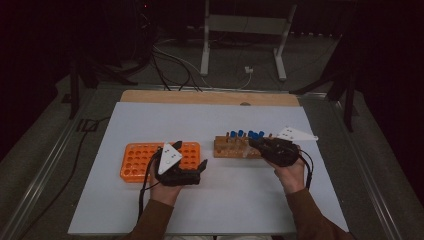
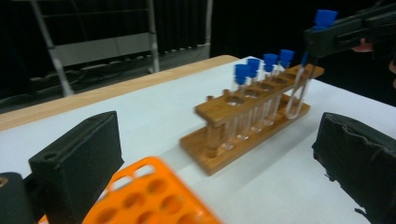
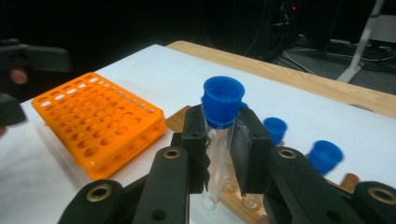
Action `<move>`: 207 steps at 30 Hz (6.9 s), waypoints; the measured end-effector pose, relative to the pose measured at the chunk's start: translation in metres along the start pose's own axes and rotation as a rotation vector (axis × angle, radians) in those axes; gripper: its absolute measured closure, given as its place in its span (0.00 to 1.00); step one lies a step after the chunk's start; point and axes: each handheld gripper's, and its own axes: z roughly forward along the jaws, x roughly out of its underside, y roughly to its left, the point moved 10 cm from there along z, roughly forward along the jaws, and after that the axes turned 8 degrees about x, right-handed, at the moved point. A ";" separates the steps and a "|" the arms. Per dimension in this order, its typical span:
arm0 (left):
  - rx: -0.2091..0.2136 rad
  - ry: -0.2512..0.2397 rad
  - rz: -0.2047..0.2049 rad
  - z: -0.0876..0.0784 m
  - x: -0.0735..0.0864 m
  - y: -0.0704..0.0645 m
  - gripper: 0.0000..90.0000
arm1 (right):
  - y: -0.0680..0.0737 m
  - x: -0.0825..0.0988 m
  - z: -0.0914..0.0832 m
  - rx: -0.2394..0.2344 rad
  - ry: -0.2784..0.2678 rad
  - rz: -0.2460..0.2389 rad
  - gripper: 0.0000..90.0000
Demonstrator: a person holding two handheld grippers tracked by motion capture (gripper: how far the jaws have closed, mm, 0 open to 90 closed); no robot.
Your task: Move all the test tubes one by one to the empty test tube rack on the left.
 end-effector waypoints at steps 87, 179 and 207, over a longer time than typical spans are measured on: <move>0.072 0.063 -0.038 0.014 0.013 0.005 0.87 | -0.032 0.001 -0.007 0.120 -0.016 0.067 0.00; -0.139 0.091 -0.108 -0.047 0.043 0.052 0.01 | -0.058 0.030 0.015 0.170 0.054 0.066 0.11; -0.195 0.084 -0.142 -0.052 0.048 0.069 0.01 | -0.052 0.039 0.037 0.226 0.075 -0.053 0.83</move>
